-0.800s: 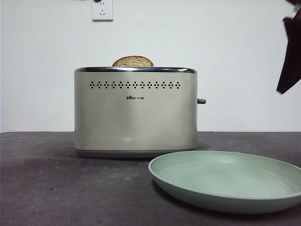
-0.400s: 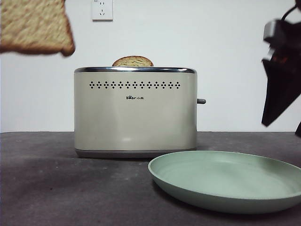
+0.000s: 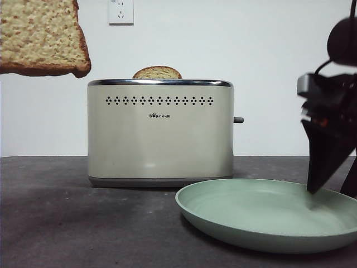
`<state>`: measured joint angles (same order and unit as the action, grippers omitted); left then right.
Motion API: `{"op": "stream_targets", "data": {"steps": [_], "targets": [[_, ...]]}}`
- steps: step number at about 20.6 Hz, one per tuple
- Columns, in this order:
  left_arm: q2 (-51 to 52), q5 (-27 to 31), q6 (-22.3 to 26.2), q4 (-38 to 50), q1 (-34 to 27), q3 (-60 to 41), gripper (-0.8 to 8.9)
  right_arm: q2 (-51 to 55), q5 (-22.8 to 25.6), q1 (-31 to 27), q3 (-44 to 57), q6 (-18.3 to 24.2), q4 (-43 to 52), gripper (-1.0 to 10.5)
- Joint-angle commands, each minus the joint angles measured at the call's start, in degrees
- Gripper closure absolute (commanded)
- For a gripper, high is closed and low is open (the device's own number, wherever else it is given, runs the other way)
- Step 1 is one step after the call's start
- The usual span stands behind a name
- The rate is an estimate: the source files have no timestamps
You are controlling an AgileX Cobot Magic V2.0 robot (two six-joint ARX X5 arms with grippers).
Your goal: Take the bread from the toaster,put the bread on the plate,put the plate on the table
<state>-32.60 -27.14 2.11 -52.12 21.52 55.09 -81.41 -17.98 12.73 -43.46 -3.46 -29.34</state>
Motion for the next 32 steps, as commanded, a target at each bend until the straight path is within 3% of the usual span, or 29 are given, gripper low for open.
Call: {"op": "stream_targets", "data": {"steps": [1, 11, 14, 19, 23, 32], "targets": [[-0.3, -0.4, -0.3, 0.9, 0.2, 0.5, 8.07, -2.6, -0.1, 0.3, -0.9, -0.6, 1.0, 7.3], [-0.3, -1.8, -1.2, 1.3, 0.2, 0.5, 8.07, -5.2, -0.2, 0.3, -0.8, -0.6, 2.9, 9.5], [-0.6, -3.6, -1.8, 2.4, 0.2, 0.5, 8.07, -5.1, -0.2, 0.3, -0.9, -0.7, 2.8, 9.4], [-1.6, -7.7, -4.5, 6.0, 0.2, 0.5, 8.08, -2.1, -6.6, 0.5, -0.9, -0.9, 2.4, 9.4], [-4.4, -11.3, -6.3, 8.5, 0.2, 0.5, 8.08, 2.6, -7.6, 3.8, -0.9, -2.5, 2.4, 9.4], [-16.1, -18.6, -4.5, 10.7, 0.2, 0.5, 8.08, 8.5, -7.5, 14.4, -0.9, -8.5, 5.3, 9.4]]}}
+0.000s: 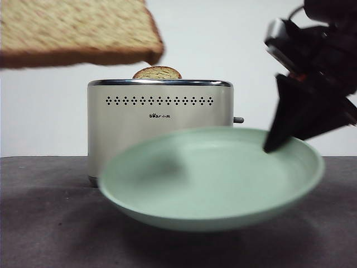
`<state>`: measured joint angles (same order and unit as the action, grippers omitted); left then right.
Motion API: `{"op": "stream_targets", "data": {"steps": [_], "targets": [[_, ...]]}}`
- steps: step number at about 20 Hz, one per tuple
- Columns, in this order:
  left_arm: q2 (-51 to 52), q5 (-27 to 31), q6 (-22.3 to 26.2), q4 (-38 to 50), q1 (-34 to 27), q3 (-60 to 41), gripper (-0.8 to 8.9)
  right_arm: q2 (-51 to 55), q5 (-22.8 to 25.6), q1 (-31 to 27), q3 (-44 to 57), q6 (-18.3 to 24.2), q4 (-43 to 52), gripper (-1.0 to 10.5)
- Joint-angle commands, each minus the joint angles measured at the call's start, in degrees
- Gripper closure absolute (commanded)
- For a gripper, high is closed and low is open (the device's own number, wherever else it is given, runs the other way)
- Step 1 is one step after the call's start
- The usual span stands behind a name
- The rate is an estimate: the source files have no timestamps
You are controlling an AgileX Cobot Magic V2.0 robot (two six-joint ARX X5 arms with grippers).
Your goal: Take the bread from the toaster,put the bread on the plate,put the plate on the table
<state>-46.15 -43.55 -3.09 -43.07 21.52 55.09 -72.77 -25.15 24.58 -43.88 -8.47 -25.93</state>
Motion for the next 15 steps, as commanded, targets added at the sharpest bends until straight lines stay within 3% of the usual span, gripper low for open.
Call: {"op": "stream_targets", "data": {"steps": [1, 8, 15], "targets": [[-4.2, -3.3, 1.1, 2.3, 0.2, 0.5, 8.08, -0.1, -0.4, 3.9, -0.5, -4.4, 2.8, 9.4], [-18.0, -6.5, 6.3, 3.3, 0.2, 0.5, 8.08, -0.1, -0.1, 11.3, -0.5, -9.4, 10.4, 9.4], [-31.3, -10.3, 7.5, 4.6, 0.3, 0.5, 7.75, -0.1, 0.1, 11.8, -0.5, -10.2, 10.8, 9.4]]}}
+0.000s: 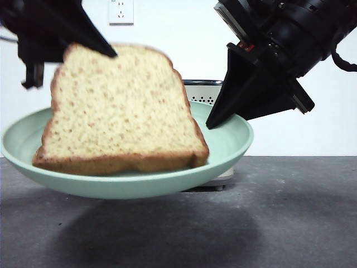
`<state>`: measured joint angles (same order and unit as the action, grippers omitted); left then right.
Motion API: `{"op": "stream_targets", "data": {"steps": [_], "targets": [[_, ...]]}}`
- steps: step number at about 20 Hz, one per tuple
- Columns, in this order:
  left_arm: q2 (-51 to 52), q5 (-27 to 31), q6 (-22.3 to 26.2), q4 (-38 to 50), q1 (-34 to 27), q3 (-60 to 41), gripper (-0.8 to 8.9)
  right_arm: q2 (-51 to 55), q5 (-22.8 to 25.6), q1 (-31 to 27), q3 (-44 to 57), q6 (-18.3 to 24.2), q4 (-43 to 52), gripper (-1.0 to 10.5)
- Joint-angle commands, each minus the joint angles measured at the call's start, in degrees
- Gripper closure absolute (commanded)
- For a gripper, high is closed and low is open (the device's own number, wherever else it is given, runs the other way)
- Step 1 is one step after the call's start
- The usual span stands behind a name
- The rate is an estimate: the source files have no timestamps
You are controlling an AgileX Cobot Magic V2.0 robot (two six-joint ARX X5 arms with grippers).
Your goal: Take the bread from the toaster,put the bread on the plate,put the plate on the table
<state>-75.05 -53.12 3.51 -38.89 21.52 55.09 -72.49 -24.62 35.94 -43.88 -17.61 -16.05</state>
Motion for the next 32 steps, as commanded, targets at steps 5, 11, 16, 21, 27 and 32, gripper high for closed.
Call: {"op": "stream_targets", "data": {"steps": [5, 11, 16, 21, 27, 32], "targets": [[-5.7, -0.7, 0.8, 1.4, 1.5, 0.6, 5.02, -0.3, -0.4, 0.4, -0.5, -1.0, 0.8, 9.4], [-3.5, 3.7, 1.6, 1.1, 2.6, 2.1, 5.02, -0.4, -0.4, 0.4, -0.5, -1.0, -0.6, 9.4], [1.3, 10.4, 1.4, 0.8, 3.6, 3.8, 5.02, -0.4, -0.4, 0.4, -0.5, -1.0, -0.8, 9.4], [9.3, 20.5, 1.4, 0.8, 4.9, 3.8, 5.03, -0.5, 0.8, 0.4, -0.5, -1.1, -0.7, 9.4], [22.7, 30.5, 0.7, 0.9, 4.9, 3.8, 5.16, -5.4, 2.4, 0.3, -0.5, -2.0, 0.6, 9.4], [28.8, 32.7, -0.1, 0.7, 4.9, 3.8, 5.16, -10.4, 2.6, -0.6, -0.5, -4.2, 5.0, 9.4]]}}
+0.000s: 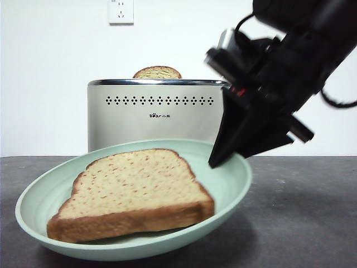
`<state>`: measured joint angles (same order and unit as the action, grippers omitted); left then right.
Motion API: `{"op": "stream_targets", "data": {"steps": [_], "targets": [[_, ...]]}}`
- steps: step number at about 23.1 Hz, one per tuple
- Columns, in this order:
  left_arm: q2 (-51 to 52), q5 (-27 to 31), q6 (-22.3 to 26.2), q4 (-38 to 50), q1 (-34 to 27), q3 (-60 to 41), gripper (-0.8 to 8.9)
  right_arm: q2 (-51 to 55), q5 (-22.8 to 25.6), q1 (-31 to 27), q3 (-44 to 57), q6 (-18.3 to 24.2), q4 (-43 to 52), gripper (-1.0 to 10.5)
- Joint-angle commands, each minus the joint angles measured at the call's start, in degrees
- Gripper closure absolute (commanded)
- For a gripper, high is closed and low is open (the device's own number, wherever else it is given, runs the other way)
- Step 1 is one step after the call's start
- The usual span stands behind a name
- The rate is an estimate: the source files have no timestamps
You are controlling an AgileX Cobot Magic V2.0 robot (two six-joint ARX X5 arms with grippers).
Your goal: Take the bread from the toaster,put the bread on the plate,put the plate on the table
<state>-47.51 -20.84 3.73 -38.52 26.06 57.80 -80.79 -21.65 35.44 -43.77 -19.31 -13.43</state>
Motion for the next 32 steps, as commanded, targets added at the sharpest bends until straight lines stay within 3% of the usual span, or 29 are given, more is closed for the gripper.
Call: {"op": "stream_targets", "data": {"steps": [1, 11, 16, 19, 26, 32], "targets": [[2.3, 0.5, -0.3, 0.4, 0.3, 1.1, 5.16, -3.1, -0.4, -0.5, -0.6, -2.8, 3.1, 9.4], [7.5, 1.6, -0.3, -2.3, 0.3, 1.1, 5.16, -12.2, 0.2, -3.0, -0.6, -2.7, 6.0, 9.4], [7.5, 1.6, -0.3, -2.6, 0.3, 1.1, 5.16, -12.0, 0.9, -3.0, -0.6, -2.6, 6.2, 7.6], [7.5, 1.6, -0.3, -2.6, 0.3, 1.1, 5.16, -11.2, 0.7, -3.0, -0.6, -2.6, 5.9, 7.2], [7.5, 1.6, -0.3, -2.6, 0.3, 1.1, 5.16, -3.2, 2.7, -3.0, -0.6, -2.5, 3.2, 7.2], [7.4, 1.6, -0.3, -2.6, 0.3, 1.1, 5.16, 10.1, 4.1, -2.2, -0.7, -0.9, -2.4, 7.2]]}}
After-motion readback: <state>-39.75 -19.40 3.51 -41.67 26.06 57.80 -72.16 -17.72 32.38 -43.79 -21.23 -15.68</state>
